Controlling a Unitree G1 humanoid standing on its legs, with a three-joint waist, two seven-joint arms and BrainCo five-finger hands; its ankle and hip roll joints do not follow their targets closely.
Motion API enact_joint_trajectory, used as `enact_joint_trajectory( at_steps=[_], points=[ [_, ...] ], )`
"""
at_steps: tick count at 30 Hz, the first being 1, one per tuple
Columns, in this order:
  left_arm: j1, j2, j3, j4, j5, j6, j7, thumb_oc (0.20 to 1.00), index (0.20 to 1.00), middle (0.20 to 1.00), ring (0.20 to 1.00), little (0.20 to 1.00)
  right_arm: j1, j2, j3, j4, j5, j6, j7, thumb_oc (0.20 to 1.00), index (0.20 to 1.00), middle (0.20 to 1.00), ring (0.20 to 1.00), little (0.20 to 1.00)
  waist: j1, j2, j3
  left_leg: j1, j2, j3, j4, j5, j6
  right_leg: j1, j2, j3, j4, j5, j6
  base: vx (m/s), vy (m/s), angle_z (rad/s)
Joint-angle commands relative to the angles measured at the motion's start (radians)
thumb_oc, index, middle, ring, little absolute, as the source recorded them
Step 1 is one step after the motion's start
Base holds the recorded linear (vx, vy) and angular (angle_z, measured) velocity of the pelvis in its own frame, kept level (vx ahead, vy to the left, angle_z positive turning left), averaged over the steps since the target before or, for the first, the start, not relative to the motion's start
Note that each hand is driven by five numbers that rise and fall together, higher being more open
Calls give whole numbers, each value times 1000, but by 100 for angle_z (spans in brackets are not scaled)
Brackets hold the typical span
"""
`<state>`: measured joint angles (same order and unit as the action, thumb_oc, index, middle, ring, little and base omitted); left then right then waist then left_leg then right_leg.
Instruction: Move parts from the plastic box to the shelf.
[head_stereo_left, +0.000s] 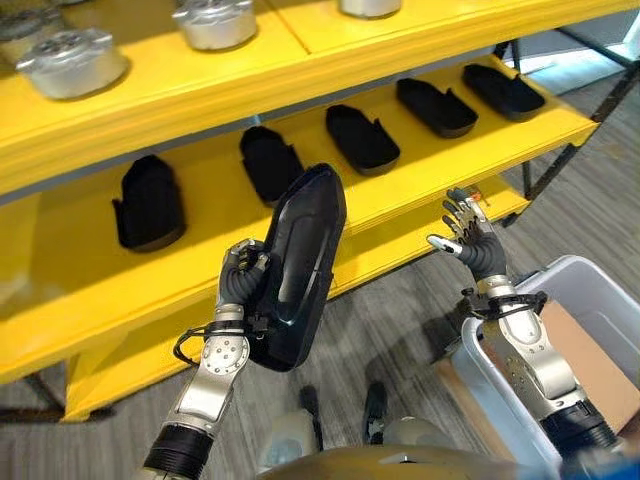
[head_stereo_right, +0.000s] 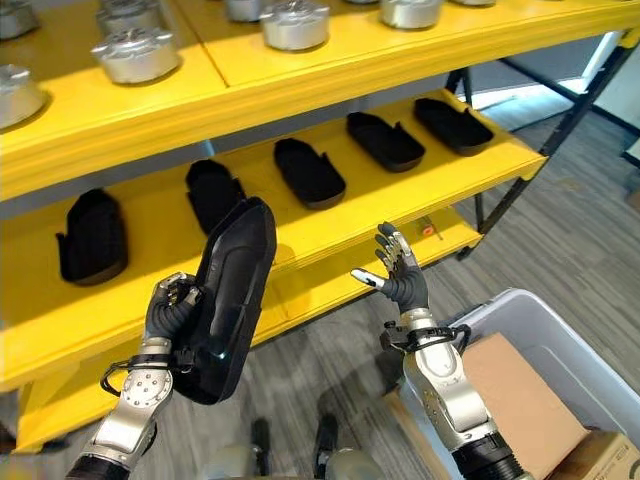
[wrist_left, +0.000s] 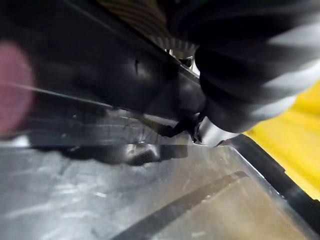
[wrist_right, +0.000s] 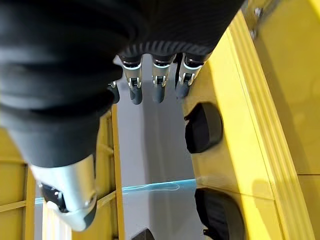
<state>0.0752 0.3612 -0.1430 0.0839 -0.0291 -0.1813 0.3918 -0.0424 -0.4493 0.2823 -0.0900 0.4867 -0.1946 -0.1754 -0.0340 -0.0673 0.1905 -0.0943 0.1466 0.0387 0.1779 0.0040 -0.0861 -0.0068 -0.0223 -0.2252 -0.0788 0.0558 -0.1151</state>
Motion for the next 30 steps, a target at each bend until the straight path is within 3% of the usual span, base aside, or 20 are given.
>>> enact_joint_trajectory(
  at_steps=[1,5,8,11,12,15,16,17,20,23,26,27,29,30],
  points=[
    [-11,11,42,-65,-13,-78,18,200,200,200,200,200,22,-16,-37,-41,17,-74,-5,1000,1000,1000,1000,1000,-41,-13,-50,31,107,22,-54,46,8,37,-58,43,22,-57,181,-5,157,28],
    [-22,-6,28,-55,-10,-75,25,200,200,200,200,200,46,-29,-68,-43,17,-86,-22,1000,1000,1000,1000,1000,-55,32,-55,50,191,26,-189,153,-54,54,-62,13,11,-71,197,63,159,38],
    [-25,-13,20,-43,-6,-77,18,200,200,200,200,200,55,-22,-77,-31,11,-85,-28,1000,1000,1000,1000,1000,-57,57,-61,64,173,31,-211,118,-68,81,-72,-2,-1,-64,209,104,150,17],
    [-25,3,26,-53,7,-79,16,200,200,200,200,200,65,-12,-83,-34,11,-84,-26,1000,1000,1000,1000,1000,-45,50,-64,69,138,35,-203,93,-64,96,-107,-14,-2,-49,218,122,220,34],
    [-26,10,31,-48,13,-80,20,200,200,200,200,200,72,0,-84,-30,4,-77,-21,1000,1000,1000,1000,1000,-32,34,-61,62,108,41,-185,66,-51,109,-145,-30,1,-40,239,121,241,75],
    [-22,21,37,-49,5,-83,23,200,200,200,200,200,69,12,-75,-26,0,-67,-19,1000,1000,1000,1000,1000,-23,18,-61,56,66,36,-172,40,-28,105,-181,-28,12,-35,259,113,300,42],
    [-14,39,51,-56,12,-84,33,200,200,200,200,200,64,26,-66,-25,-15,-55,-14,1000,1000,1000,1000,1000,-5,-2,-68,49,5,38,-158,-2,9,98,-243,-24,41,-20,291,101,271,30],
    [-14,39,51,-57,12,-84,33,200,200,200,200,200,63,26,-66,-24,-15,-55,-14,1000,1000,1000,1000,1000,-4,-5,-69,48,2,39,-156,-4,11,97,-246,-23,42,-20,293,138,362,17],
    [-15,49,59,-62,19,-80,46,200,200,200,200,200,50,51,-51,-19,-20,-48,-12,1000,1000,1000,1000,1000,19,-24,-74,32,-66,32,-118,-49,55,77,-314,-12,97,15,323,75,271,2],
    [-17,64,64,-67,38,-75,52,200,200,200,200,200,44,72,-34,-14,-19,-40,-7,1000,1000,1000,1000,1000,27,-30,-73,31,-120,25,-110,-73,88,51,-363,3,157,70,329,63,277,11],
    [-28,70,63,-59,46,-71,61,200,200,200,200,200,22,85,0,-8,-19,-36,-3,1000,1000,1000,1000,1000,37,-20,-64,54,-158,21,-121,-86,122,6,-403,0,257,136,304,70,309,18],
    [-31,73,64,-58,45,-71,63,200,200,200,200,200,14,88,9,-7,-15,-35,-3,1000,1000,1000,1000,1000,42,-13,-55,62,-159,24,-125,-88,130,-14,-398,-13,296,124,293,53,409,8],
    [-35,73,59,-60,42,-68,53,200,200,200,200,200,2,85,24,-6,-1,-36,12,1000,1000,1000,1000,1000,23,6,-33,98,-163,10,-142,-87,147,-80,-250,37,397,-10,247,83,275,-19],
    [-35,73,59,-60,42,-68,53,200,200,200,200,200,2,85,24,-6,-1,-36,12,1000,1000,1000,1000,1000,24,7,-34,97,-162,11,-143,-84,146,-82,-249,37,397,-9,245,117,130,-6]
  ],
)
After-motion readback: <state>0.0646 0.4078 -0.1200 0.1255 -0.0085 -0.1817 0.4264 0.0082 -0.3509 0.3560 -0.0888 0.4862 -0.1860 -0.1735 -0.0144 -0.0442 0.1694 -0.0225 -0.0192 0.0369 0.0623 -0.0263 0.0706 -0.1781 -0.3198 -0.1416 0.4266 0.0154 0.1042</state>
